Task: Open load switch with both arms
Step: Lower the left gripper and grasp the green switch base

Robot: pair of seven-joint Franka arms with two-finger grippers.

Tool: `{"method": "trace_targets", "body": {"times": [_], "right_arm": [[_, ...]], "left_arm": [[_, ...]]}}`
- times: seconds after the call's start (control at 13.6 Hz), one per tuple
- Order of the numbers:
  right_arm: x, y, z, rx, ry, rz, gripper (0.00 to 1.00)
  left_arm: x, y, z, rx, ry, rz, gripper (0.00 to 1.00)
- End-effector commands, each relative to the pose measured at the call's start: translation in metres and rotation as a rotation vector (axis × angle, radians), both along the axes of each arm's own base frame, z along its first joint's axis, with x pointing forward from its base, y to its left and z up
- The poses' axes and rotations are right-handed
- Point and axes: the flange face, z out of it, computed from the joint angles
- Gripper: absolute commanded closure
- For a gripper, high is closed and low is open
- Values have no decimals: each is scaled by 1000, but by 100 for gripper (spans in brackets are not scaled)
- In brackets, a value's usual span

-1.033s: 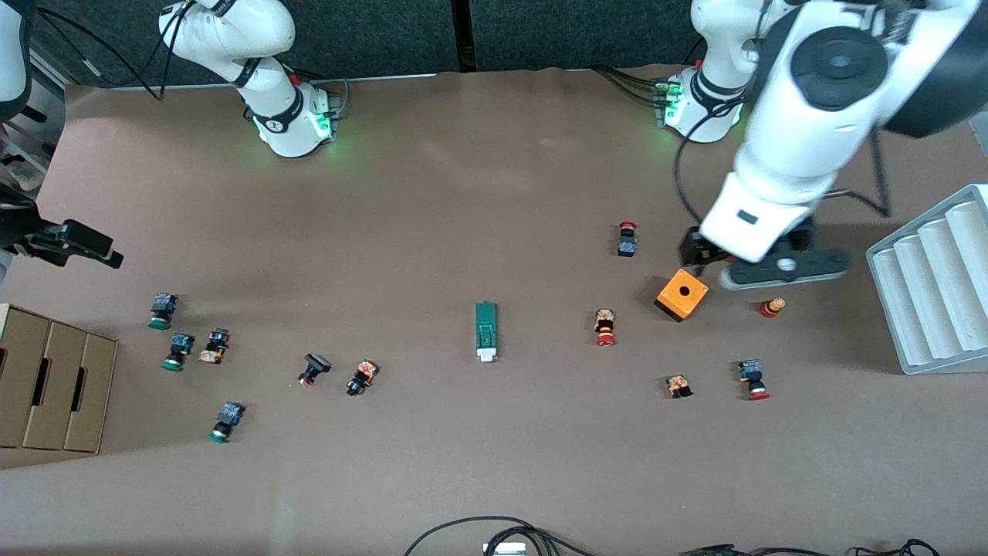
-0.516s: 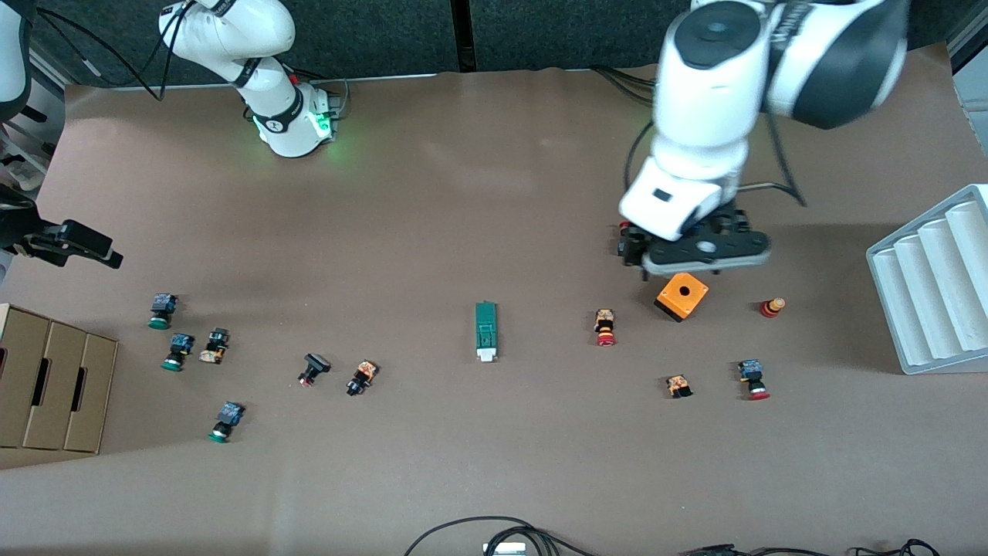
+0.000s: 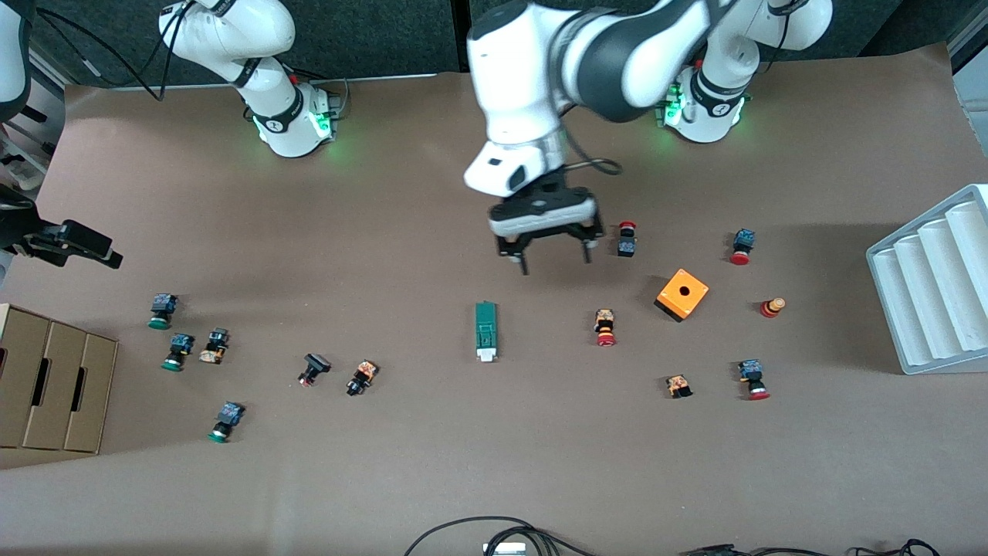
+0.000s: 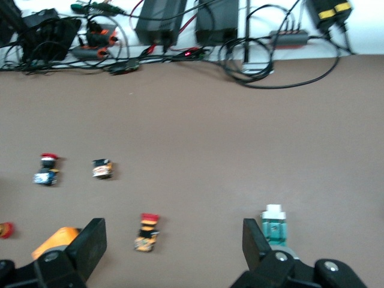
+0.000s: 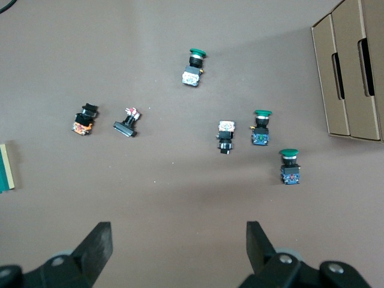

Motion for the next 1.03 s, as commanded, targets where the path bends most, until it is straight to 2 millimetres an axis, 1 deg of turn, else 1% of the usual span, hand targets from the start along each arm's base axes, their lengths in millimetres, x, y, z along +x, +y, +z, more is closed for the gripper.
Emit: {"method": "trace_targets", "body": {"times": [0.0, 0.15, 0.3, 0.37, 0.52, 0.59, 0.66, 0.74, 0.89, 0.96], "right_arm": [[2, -4, 2, -17, -8, -14, 1], [3, -4, 1, -17, -6, -14, 1], [3, -4, 1, -19, -6, -14, 1], [3, -5, 1, -19, -6, -15, 1], [3, -11, -1, -19, -3, -25, 1], [3, -13, -2, -20, -1, -23, 1], [3, -18, -2, -26, -3, -30, 1], [3, -25, -2, -22, -12, -44, 1], [4, -27, -2, -22, -18, -48, 1], [7, -22, -8, -22, -9, -37, 1]], "left_arm": [[-8, -11, -28, -53, -100, -8, 0], [-20, -23, -56, -90, -178, -20, 0], [-34, -42, -90, -106, -262, -9, 0], [-43, -53, -113, -119, -299, -8, 0], [-56, -69, -157, -140, -376, -21, 0], [-59, -73, -179, -148, -409, -33, 0], [-65, -79, -199, -170, -448, -47, 0], [-66, -81, -220, -194, -484, -54, 0], [-73, -84, -251, -228, -533, -79, 0], [-73, -83, -263, -227, -551, -84, 0]]}}
